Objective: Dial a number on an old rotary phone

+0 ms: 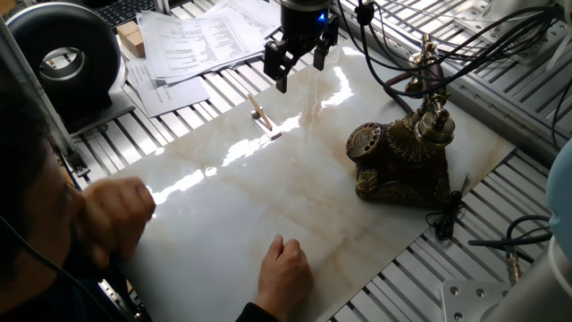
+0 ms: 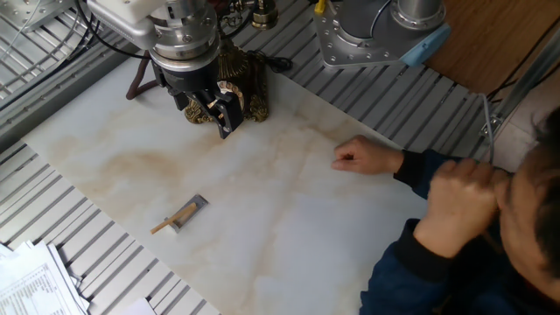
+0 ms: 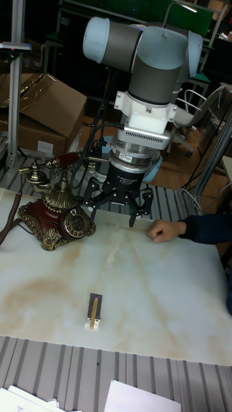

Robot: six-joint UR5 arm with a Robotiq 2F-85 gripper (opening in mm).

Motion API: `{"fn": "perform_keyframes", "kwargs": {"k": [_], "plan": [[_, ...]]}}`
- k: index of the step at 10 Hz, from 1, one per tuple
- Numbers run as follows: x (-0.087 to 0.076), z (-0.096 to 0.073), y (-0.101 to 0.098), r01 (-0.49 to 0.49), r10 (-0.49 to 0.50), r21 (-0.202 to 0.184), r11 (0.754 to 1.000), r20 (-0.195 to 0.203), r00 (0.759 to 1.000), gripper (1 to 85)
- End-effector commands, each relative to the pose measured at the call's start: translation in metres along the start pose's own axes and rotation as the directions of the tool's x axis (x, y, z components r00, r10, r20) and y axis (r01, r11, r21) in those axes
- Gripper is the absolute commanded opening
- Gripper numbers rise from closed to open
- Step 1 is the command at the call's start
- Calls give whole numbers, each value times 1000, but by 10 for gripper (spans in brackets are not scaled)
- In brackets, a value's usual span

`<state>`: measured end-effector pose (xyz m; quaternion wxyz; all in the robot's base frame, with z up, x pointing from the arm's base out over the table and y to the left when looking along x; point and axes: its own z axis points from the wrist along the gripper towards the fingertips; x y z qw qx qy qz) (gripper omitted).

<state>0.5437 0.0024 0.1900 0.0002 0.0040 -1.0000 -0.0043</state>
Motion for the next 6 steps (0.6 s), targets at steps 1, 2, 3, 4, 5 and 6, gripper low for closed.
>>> {"fn": "perform_keyframes", "kwargs": {"k": [1,2,3,4,5,6], "plan": [[14,0,15,-172,170,-32,985,-60,984,20],[13,1,14,-172,171,-23,985,-55,984,20],[13,0,14,-172,171,-25,985,-57,984,20],[13,0,14,-172,171,-24,985,-58,984,20],[13,0,14,-172,171,-23,985,-58,984,20],[14,0,14,-172,171,-23,985,-60,984,20]]}}
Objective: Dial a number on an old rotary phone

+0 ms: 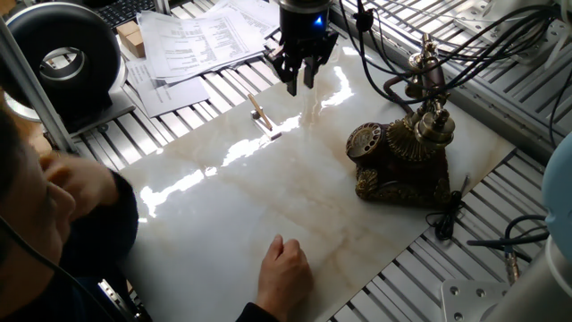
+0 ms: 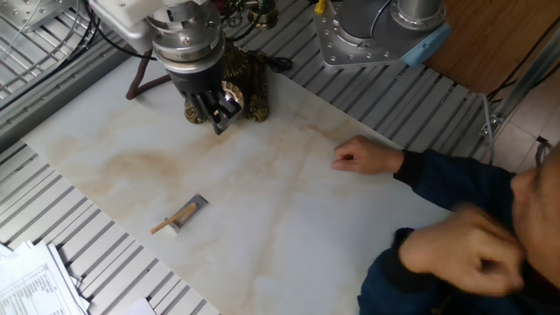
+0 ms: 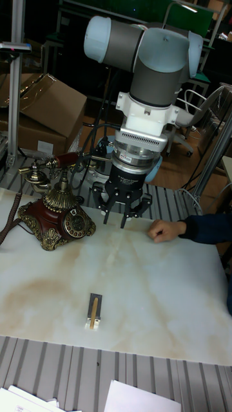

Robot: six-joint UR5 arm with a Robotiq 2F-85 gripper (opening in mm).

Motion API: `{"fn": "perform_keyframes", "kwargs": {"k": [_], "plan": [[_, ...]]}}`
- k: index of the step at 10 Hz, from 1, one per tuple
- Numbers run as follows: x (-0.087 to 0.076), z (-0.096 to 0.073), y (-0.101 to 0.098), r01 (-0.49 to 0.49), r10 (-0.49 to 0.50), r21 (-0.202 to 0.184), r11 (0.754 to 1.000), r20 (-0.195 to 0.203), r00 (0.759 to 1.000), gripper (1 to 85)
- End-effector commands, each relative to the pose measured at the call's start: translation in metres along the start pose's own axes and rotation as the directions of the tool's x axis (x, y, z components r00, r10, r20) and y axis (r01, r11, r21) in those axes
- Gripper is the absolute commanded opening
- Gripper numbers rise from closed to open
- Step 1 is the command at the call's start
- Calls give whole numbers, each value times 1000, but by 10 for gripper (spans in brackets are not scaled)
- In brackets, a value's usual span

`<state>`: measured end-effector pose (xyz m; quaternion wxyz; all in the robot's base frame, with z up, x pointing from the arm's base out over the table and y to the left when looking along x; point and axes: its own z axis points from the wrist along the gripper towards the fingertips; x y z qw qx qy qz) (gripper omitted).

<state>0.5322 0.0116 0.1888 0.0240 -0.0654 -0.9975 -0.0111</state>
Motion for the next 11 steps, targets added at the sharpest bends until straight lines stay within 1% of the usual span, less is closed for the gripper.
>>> {"fn": "perform_keyframes", "kwargs": {"k": [1,4,5,6,7,8,9,10,11], "plan": [[3,-1,5,-35,34,-15,999,-12,999,20],[4,-3,3,-41,41,-12,999,-15,999,20],[2,-3,4,-41,40,-19,999,-7,999,20],[-3,-3,2,-49,49,1,999,5,999,20],[-9,-6,1,-56,56,17,998,8,998,20],[-17,-10,2,-59,59,14,998,7,998,20],[-27,-10,5,-63,63,2,998,13,998,20],[-34,-10,6,-69,69,8,998,24,997,20],[-42,-12,5,-72,71,40,997,43,997,20]]}}
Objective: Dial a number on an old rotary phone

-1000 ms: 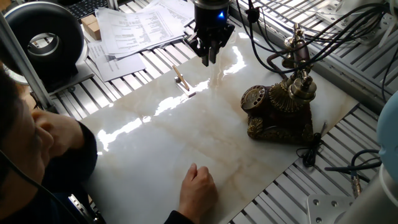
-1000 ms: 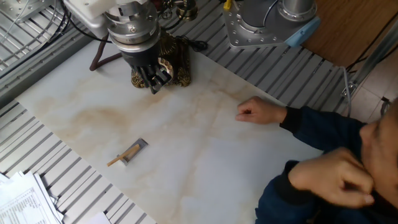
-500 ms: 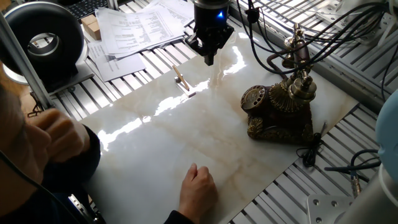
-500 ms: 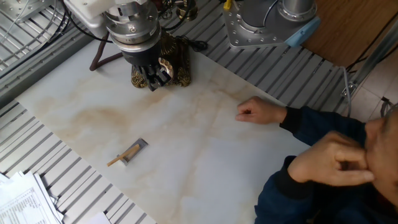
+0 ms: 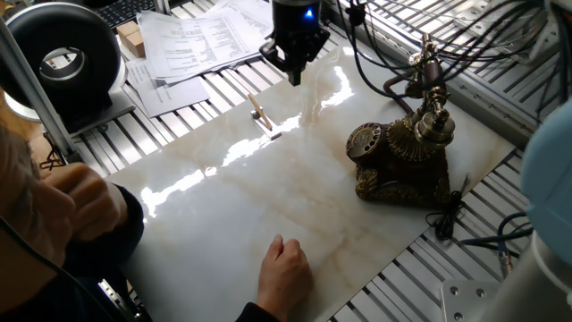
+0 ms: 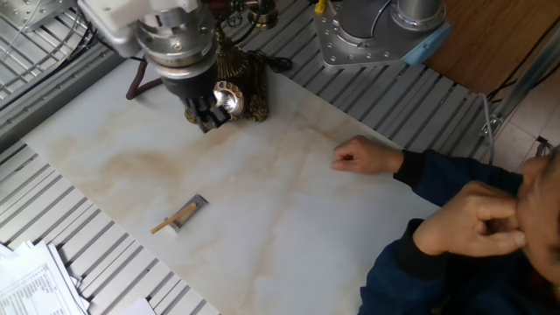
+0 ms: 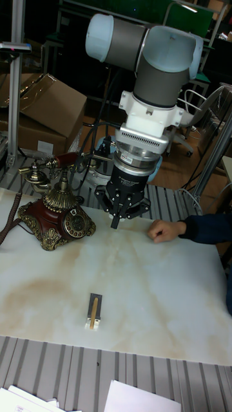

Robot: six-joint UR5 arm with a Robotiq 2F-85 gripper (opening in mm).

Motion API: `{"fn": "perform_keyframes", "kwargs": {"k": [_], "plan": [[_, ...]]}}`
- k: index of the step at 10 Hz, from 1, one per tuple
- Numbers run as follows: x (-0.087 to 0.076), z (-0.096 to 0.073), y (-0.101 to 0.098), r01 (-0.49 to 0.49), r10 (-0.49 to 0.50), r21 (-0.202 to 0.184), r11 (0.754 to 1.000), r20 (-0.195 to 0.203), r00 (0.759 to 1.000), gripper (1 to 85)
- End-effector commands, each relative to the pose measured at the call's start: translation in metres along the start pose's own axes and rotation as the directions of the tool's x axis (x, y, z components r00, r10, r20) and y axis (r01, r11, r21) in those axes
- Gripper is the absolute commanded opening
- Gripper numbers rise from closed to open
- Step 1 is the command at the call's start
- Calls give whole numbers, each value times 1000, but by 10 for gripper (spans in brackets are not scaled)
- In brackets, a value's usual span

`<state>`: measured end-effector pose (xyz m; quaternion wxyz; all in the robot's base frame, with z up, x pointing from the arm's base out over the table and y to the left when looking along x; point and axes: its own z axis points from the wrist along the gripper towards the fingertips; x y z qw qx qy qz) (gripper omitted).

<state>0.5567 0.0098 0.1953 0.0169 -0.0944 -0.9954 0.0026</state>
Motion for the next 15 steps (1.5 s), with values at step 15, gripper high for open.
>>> {"fn": "perform_keyframes", "kwargs": {"k": [15], "plan": [[-67,-24,38,-69,94,-127,989,206,974,20]]}}
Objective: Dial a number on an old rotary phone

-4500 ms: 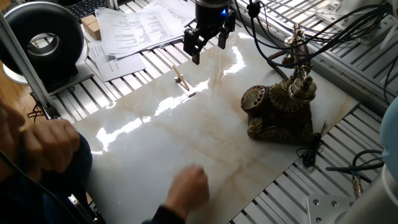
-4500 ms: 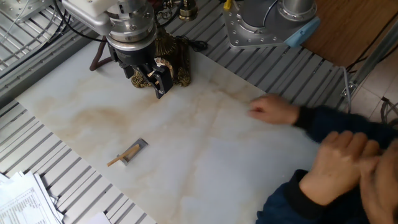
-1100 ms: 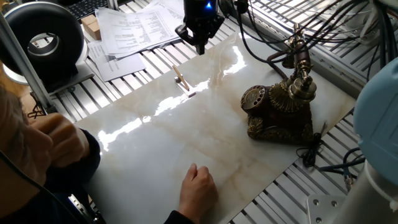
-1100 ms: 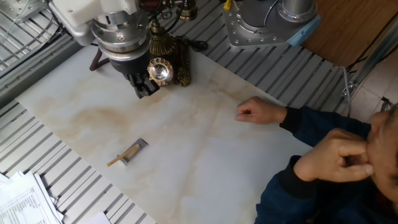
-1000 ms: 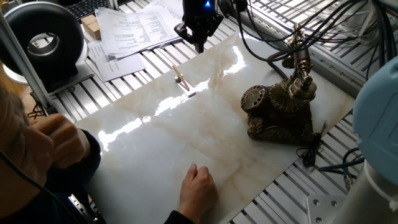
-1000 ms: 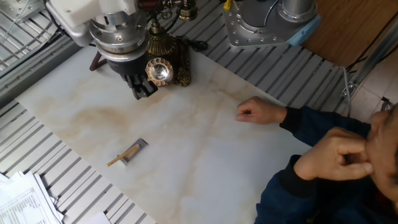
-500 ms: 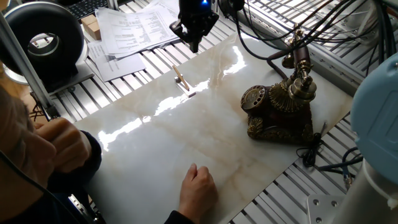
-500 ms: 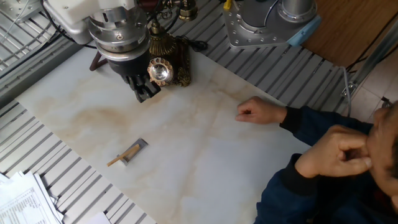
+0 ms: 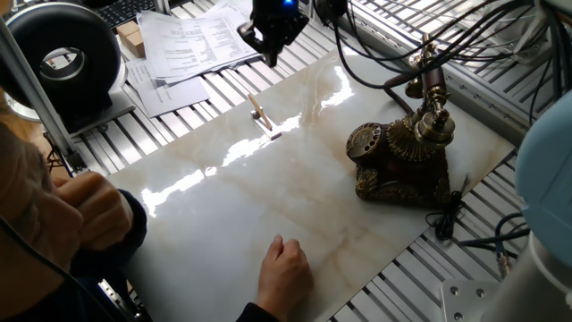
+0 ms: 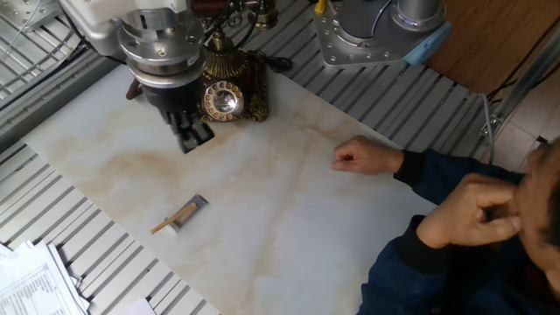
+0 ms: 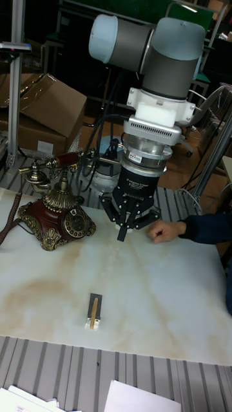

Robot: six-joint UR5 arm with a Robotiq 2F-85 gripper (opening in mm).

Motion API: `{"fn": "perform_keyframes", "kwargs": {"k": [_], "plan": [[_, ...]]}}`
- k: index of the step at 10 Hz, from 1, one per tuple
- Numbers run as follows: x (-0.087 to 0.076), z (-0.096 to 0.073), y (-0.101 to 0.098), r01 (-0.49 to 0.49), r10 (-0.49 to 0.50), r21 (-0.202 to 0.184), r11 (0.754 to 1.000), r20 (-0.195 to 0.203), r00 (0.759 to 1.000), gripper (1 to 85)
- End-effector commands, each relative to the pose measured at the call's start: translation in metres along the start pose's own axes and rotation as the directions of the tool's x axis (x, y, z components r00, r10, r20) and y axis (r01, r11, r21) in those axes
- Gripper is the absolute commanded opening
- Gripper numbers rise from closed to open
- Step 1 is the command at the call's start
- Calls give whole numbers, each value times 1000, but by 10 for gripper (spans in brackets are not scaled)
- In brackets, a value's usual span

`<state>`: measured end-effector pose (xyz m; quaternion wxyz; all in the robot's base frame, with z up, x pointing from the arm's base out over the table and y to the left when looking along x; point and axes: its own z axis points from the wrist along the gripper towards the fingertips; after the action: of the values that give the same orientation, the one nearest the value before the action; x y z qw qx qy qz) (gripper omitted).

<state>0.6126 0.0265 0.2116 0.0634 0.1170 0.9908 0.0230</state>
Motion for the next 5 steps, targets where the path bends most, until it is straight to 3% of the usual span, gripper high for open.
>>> {"fn": "perform_keyframes", "kwargs": {"k": [1,3,4,5], "plan": [[-18,-3,12,-53,57,-54,997,68,996,20],[-21,-2,4,-141,143,-29,990,76,987,20],[-22,-3,-8,-143,141,17,990,88,986,20],[-16,-2,-4,-143,143,6,990,62,988,20]]}}
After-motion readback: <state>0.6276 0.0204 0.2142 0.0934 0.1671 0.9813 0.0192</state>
